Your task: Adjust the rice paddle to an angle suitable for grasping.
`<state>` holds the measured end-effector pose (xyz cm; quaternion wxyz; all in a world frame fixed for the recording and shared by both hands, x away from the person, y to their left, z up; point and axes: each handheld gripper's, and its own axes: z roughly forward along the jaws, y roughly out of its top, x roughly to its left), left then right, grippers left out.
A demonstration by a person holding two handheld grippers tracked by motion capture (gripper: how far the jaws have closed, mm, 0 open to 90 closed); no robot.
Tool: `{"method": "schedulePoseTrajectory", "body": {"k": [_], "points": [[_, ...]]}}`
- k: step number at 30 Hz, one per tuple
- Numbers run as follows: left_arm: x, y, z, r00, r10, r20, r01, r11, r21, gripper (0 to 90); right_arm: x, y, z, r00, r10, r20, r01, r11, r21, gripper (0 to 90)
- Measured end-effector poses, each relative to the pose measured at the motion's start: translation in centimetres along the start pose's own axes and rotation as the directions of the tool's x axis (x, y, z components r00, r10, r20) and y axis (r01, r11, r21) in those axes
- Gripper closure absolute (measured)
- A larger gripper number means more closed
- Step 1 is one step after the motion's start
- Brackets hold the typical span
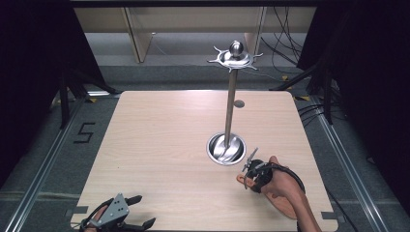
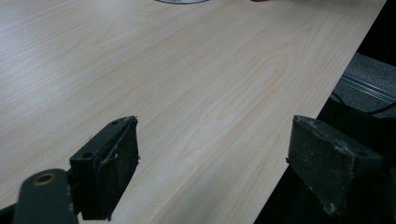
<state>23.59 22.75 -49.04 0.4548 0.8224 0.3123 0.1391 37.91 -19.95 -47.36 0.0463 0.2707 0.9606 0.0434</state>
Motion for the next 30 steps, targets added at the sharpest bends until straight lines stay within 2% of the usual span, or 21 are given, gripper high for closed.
{"method": "schedulePoseTrajectory", "body": {"k": [1,2,3,5,8,11,12,14,15,16,17,19,20,21,22,26,28,29,30], "points": [[0.0,0.0,0.0,1.0000,0.000,0.000,0.000,1.0000,0.000,15.8,0.1,0.0,0.0,1.0000,0.002,0.004,-0.002,1.000,0.002,66.2],[0.0,0.0,0.0,1.0000,-0.005,0.002,0.005,1.0000,0.007,15.8,0.0,0.0,0.0,0.9997,-0.026,0.004,0.026,1.000,0.001,66.2],[0.0,0.0,0.0,1.0000,-0.004,0.002,0.004,1.0000,0.007,15.8,0.2,0.0,0.0,1.0000,-0.004,0.008,0.004,1.000,-0.002,66.2],[0.0,0.0,0.0,1.0000,0.001,0.000,-0.001,1.0000,-0.001,15.8,0.2,0.0,-0.2,0.9997,0.011,0.020,-0.011,1.000,0.005,66.2],[0.0,0.0,0.0,1.0000,-0.004,-0.001,0.004,1.0000,0.004,15.8,0.0,-0.1,-0.1,0.9997,-0.015,0.017,0.015,1.000,0.004,66.2],[0.0,0.0,0.0,1.0000,-0.003,0.001,0.003,1.0000,0.009,15.8,0.0,-0.1,-0.1,0.9997,0.001,0.022,-0.001,1.000,0.006,66.2],[0.0,0.0,0.0,1.0000,0.006,0.002,-0.006,0.9999,0.010,15.8,0.0,-0.1,-0.1,0.9998,-0.002,0.022,0.002,1.000,0.008,66.2],[0.0,0.0,0.0,1.0000,-0.003,0.003,0.003,1.0000,0.008,15.8,0.0,-0.1,-0.3,0.9996,-0.010,0.024,0.010,1.000,-0.010,66.2],[0.0,0.0,0.0,1.0000,0.000,0.002,0.000,1.0000,0.007,15.8,0.1,-0.1,-0.5,0.9996,0.015,0.024,-0.015,1.000,-0.001,66.2],[0.0,0.0,0.0,1.0000,-0.001,0.001,0.001,1.0000,-0.002,15.8,0.0,-0.1,-0.6,0.9996,0.002,0.027,-0.002,1.000,-0.013,66.2],[0.0,0.0,0.0,1.0000,0.000,0.001,0.000,1.0000,0.000,15.8,0.1,-0.2,-0.8,0.9994,0.022,0.026,-0.022,0.999,-0.025,66.2],[0.1,0.1,-0.1,0.9998,0.016,0.007,-0.017,0.9998,0.011,15.8,0.1,-0.3,-1.1,0.9994,0.027,0.021,-0.027,0.999,-0.036,66.2],[0.1,0.1,-0.1,0.9998,0.021,0.004,-0.021,0.9998,-0.003,15.8,0.0,-0.4,-1.3,0.9994,0.020,0.029,-0.018,0.998,-0.052,66.3],[0.1,0.1,-0.1,0.9997,0.022,0.005,-0.022,0.9998,0.000,15.8,0.1,-0.6,-1.5,0.9986,0.040,0.035,-0.037,0.996,-0.086,66.2],[0.0,0.1,0.0,0.9999,0.012,0.005,-0.012,0.9999,-0.011,15.8,-0.1,-0.7,-1.8,0.9988,0.033,0.035,-0.029,0.994,-0.106,66.3],[0.1,0.1,-0.1,0.9997,0.023,0.006,-0.023,0.9997,0.001,15.8,-0.4,-1.5,-3.0,0.9984,0.053,0.020,-0.048,0.981,-0.186,66.3],[0.0,0.1,0.0,0.9999,0.012,0.007,-0.012,0.9999,-0.010,15.8,-0.8,-2.0,-3.4,0.9969,0.069,0.037,-0.060,0.975,-0.213,66.3],[0.0,0.1,0.0,0.9999,0.014,0.007,-0.014,0.9999,-0.010,15.8,-1.0,-2.2,-3.6,0.9973,0.060,0.042,-0.049,0.973,-0.227,66.2],[0.0,0.1,-0.1,0.9997,0.024,0.008,-0.024,0.9997,-0.003,15.8,-1.1,-2.4,-3.8,0.9965,0.080,0.024,-0.071,0.965,-0.254,66.3]]}}
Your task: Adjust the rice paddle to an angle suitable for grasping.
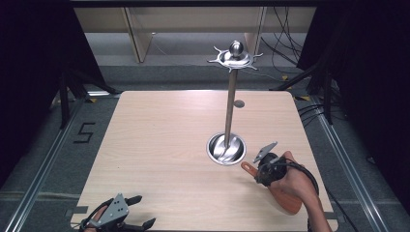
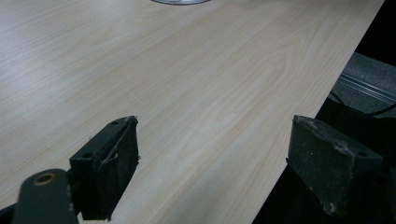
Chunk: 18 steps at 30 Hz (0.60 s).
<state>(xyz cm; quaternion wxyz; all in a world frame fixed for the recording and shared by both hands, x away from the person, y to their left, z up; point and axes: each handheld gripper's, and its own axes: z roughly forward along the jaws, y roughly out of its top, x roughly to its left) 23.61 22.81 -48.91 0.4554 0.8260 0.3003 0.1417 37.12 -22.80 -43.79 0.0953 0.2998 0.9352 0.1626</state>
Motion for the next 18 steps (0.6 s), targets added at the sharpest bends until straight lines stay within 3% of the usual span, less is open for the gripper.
{"method": "schedulePoseTrajectory", "body": {"k": [5,8,11,15,16,18], "points": [[0.0,0.0,0.0,1.0000,-0.009,-0.001,0.009,0.9999,-0.006,15.8,-1.0,-1.1,-1.2,0.9990,0.041,-0.020,-0.042,0.994,-0.102,66.3],[0.0,0.0,0.0,1.0000,-0.010,-0.001,0.010,0.9999,-0.005,15.8,-1.4,-1.8,-2.0,0.9962,0.081,-0.032,-0.085,0.985,-0.151,66.3],[-0.1,0.0,0.0,1.0000,-0.009,-0.001,0.009,0.9999,-0.006,15.8,-1.6,-2.4,-2.7,0.9910,0.131,-0.028,-0.134,0.968,-0.211,67.0],[0.0,0.0,0.0,0.9999,-0.011,-0.001,0.011,0.9999,-0.006,15.8,-2.4,-3.3,-3.4,0.9910,0.130,-0.034,-0.134,0.949,-0.284,67.0],[0.0,0.0,0.0,1.0000,-0.010,-0.002,0.010,0.9999,-0.005,15.8,-2.5,-3.4,-3.6,0.9915,0.124,-0.040,-0.130,0.954,-0.271,67.0],[0.0,0.0,0.1,0.9999,-0.013,-0.001,0.013,0.9999,-0.007,15.8,-2.5,-3.7,-3.7,0.9908,0.134,-0.023,-0.134,0.945,-0.298,67.0]]}}
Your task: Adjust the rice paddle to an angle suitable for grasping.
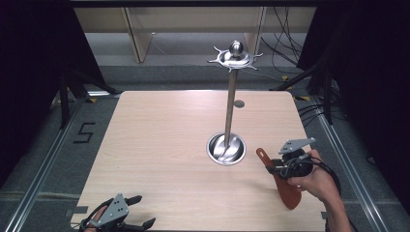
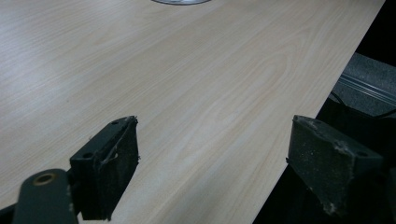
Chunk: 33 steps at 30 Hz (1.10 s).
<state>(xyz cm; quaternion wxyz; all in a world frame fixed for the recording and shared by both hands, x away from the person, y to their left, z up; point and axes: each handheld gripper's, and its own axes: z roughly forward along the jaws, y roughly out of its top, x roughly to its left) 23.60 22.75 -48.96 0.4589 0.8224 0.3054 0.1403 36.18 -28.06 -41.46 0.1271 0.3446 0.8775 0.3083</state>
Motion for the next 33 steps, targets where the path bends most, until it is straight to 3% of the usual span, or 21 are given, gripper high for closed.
{"method": "schedulePoseTrajectory", "body": {"k": [1,2,3,7,11,13,14,17,18,20,23,24,26,30,32,33], "points": [[0.1,0.0,-0.1,0.9999,0.014,0.000,-0.014,0.9998,0.014,15.8,0.0,0.0,-0.2,0.9999,0.010,-0.011,-0.010,1.000,0.014,67.0],[0.1,0.0,-0.1,0.9999,0.012,0.000,-0.012,0.9998,0.013,15.8,-0.1,-0.1,-0.2,0.9999,0.010,-0.005,-0.010,1.000,-0.022,67.0],[0.1,0.0,-0.1,0.9999,0.011,-0.001,-0.011,0.9999,0.012,15.8,-0.2,0.0,-0.7,0.9998,0.017,-0.011,-0.017,1.000,-0.001,67.0],[0.1,0.0,0.0,0.9999,0.014,-0.002,-0.014,0.9998,0.011,15.8,-0.3,-0.1,-1.3,0.9999,0.016,-0.001,-0.016,0.998,-0.055,67.0],[0.1,0.0,0.0,0.9999,0.010,-0.002,-0.010,0.9999,0.011,15.8,-0.3,0.0,-2.3,0.9982,0.060,0.006,-0.059,0.995,-0.080,67.0],[0.1,0.0,0.0,1.0000,0.009,-0.003,-0.009,0.9999,0.009,15.8,-0.7,0.0,-2.7,0.9996,0.028,0.000,-0.028,0.994,-0.104,67.0],[0.1,0.0,0.0,1.0000,0.008,-0.003,-0.008,0.9999,0.009,15.8,-0.8,0.1,-3.0,0.9994,0.036,-0.002,-0.036,0.994,-0.107,67.0],[0.1,0.0,0.0,1.0000,0.009,-0.002,-0.009,0.9999,0.014,15.8,-0.8,0.3,-3.6,0.9992,0.040,0.003,-0.039,0.989,-0.146,67.0],[0.0,-0.1,0.0,0.9999,-0.015,-0.005,0.015,0.9998,0.014,15.8,-0.9,0.3,-3.8,0.9992,0.041,0.004,-0.040,0.987,-0.154,67.0],[0.0,-0.1,0.0,0.9997,-0.023,-0.008,0.023,0.9997,0.013,15.8,-0.8,0.5,-4.2,0.9985,0.054,0.008,-0.052,0.983,-0.178,67.0],[0.1,0.0,0.0,1.0000,0.005,-0.004,-0.005,1.0000,0.008,15.8,-0.8,0.8,-4.8,0.9986,0.051,0.009,-0.048,0.977,-0.207,67.0],[0.0,-0.1,0.1,0.9997,-0.025,-0.007,0.025,0.9997,0.007,15.8,-0.8,1.0,-5.0,0.9989,0.046,0.011,-0.042,0.975,-0.217,67.0],[0.0,-0.1,0.0,0.9997,-0.023,-0.008,0.023,0.9997,0.007,15.8,-0.7,1.3,-5.3,0.9983,0.056,0.011,-0.052,0.965,-0.256,67.0],[0.1,-0.1,0.0,0.9999,-0.012,-0.011,0.013,0.9998,0.016,15.8,-0.6,2.2,-6.0,0.9994,0.034,0.011,-0.029,0.960,-0.277,67.0],[0.0,-0.1,0.1,0.9999,-0.014,-0.004,0.014,0.9999,-0.003,15.8,-0.6,2.6,-6.2,0.9992,0.036,0.017,-0.029,0.955,-0.295,67.0],[0.1,-0.1,0.0,0.9999,-0.008,-0.014,0.008,0.9998,0.019,15.8,-0.6,2.8,-6.3,0.9994,0.022,0.027,-0.012,0.949,-0.316,67.0]]}}
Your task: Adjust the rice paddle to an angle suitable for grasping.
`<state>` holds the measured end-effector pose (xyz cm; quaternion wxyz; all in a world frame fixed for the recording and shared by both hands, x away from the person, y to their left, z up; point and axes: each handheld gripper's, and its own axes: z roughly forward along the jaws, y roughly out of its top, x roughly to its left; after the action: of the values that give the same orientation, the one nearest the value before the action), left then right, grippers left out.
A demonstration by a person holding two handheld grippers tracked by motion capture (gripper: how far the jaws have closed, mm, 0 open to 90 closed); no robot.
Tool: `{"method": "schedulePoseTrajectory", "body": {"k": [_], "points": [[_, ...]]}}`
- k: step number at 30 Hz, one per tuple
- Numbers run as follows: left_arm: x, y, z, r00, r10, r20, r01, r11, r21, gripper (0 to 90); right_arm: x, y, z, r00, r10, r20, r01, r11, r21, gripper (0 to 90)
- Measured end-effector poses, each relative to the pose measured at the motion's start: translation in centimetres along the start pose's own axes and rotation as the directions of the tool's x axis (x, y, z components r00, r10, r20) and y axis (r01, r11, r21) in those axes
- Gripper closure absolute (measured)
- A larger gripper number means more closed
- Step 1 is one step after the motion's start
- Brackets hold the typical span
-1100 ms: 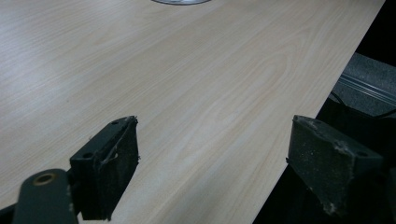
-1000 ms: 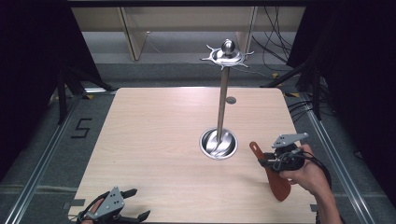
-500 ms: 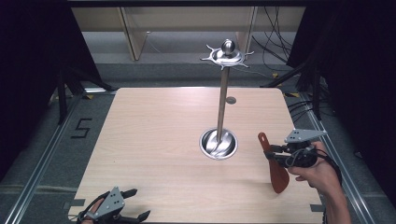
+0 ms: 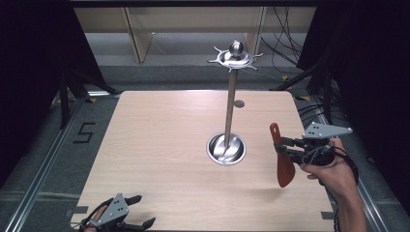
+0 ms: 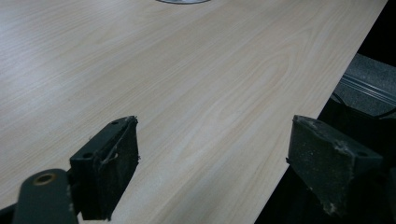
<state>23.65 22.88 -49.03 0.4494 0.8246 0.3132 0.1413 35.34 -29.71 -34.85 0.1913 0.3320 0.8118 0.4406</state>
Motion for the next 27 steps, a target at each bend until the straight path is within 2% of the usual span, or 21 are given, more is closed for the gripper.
{"method": "schedulePoseTrajectory", "body": {"k": [1,3,4,5,6,7,8,10,12,13,14,15,17,18,22,23,24,25,26,27], "points": [[0.0,0.0,0.0,1.0000,0.001,0.002,-0.001,1.0000,0.005,15.8,0.1,0.2,-0.1,0.9998,0.015,-0.016,-0.015,1.000,0.016,67.0],[0.1,0.1,-0.1,0.9998,0.022,0.001,-0.022,0.9997,0.010,15.8,0.3,0.5,0.0,0.9998,0.020,-0.007,-0.020,1.000,-0.018,67.0],[0.2,0.1,-0.1,0.9993,0.037,0.002,-0.037,0.9993,0.009,15.8,0.2,0.6,0.0,1.0000,0.002,-0.007,-0.002,1.000,-0.015,67.0],[0.0,0.1,0.1,1.0000,0.002,0.009,-0.002,0.9997,-0.024,15.8,0.3,0.8,0.0,1.0000,0.005,-0.008,-0.005,1.000,-0.023,67.0],[-0.1,0.0,0.1,0.9999,-0.006,0.009,0.006,0.9997,-0.023,15.8,0.5,1.0,0.2,0.9998,0.018,-0.006,-0.018,0.999,-0.046,67.1],[-0.2,0.0,0.1,0.9997,-0.024,0.007,0.024,0.9994,-0.024,15.8,0.5,1.2,-0.1,0.9997,0.016,-0.020,-0.017,1.000,-0.025,67.0],[0.0,0.0,0.1,1.0000,-0.002,0.009,0.002,0.9997,-0.023,15.8,0.4,1.4,0.0,0.9998,-0.003,-0.018,0.002,0.999,-0.046,67.0],[0.0,0.0,0.0,1.0000,-0.007,0.004,0.007,0.9999,-0.009,15.8,0.7,2.0,-0.1,0.9998,0.009,-0.017,-0.010,0.998,-0.061,67.0],[-0.1,0.0,0.1,0.9999,-0.011,0.008,0.012,0.9997,-0.020,15.8,0.9,2.5,-0.1,0.9999,0.006,-0.012,-0.007,0.996,-0.090,67.0],[0.1,0.1,0.0,0.9999,0.013,0.009,-0.013,0.9998,-0.016,15.8,0.9,2.8,-0.2,0.9997,-0.001,-0.023,-0.002,0.996,-0.090,67.0],[-0.2,0.0,0.0,0.9997,-0.023,0.008,0.023,0.9996,-0.017,15.8,1.0,3.2,-0.3,0.9997,0.000,-0.024,-0.003,0.995,-0.096,67.0],[0.0,0.0,0.0,1.0000,0.000,0.002,0.000,1.0000,0.001,15.8,1.0,3.5,-0.3,0.9997,-0.006,-0.023,0.004,0.995,-0.099,67.0],[0.0,0.0,0.0,1.0000,0.001,0.010,-0.001,0.9999,-0.011,15.8,1.2,4.3,-0.4,0.9998,-0.015,-0.013,0.014,0.992,-0.126,67.0],[0.1,0.1,-0.1,0.9997,0.020,0.011,-0.020,0.9997,-0.010,15.8,1.2,4.7,-0.5,0.9993,-0.034,-0.016,0.032,0.992,-0.123,67.0],[0.1,0.1,-0.1,0.9998,0.018,0.010,-0.018,0.9998,-0.007,15.8,1.4,5.7,-0.6,0.9990,-0.044,-0.006,0.042,0.986,-0.159,67.0],[0.0,0.0,-0.1,1.0000,-0.005,0.005,0.005,1.0000,-0.005,15.8,1.5,6.0,-0.8,0.9991,-0.038,-0.019,0.035,0.989,-0.147,67.0],[-0.1,0.0,-0.1,1.0000,-0.007,0.006,0.007,1.0000,-0.006,15.8,1.5,6.1,-0.7,0.9988,-0.048,-0.009,0.045,0.986,-0.160,67.0],[0.0,0.0,-0.1,1.0000,-0.004,0.005,0.004,1.0000,-0.005,15.8,1.6,6.3,-0.6,0.9990,-0.044,-0.013,0.041,0.985,-0.166,67.0],[0.0,0.1,-0.1,0.9999,0.005,0.009,-0.005,1.0000,-0.008,15.8,1.5,6.4,-0.7,0.9977,-0.064,-0.024,0.060,0.986,-0.153,67.0],[0.1,0.1,-0.1,0.9997,0.021,0.010,-0.021,0.9998,-0.006,15.8,1.6,6.5,-0.7,0.9985,-0.050,-0.024,0.046,0.988,-0.146,67.0]]}}
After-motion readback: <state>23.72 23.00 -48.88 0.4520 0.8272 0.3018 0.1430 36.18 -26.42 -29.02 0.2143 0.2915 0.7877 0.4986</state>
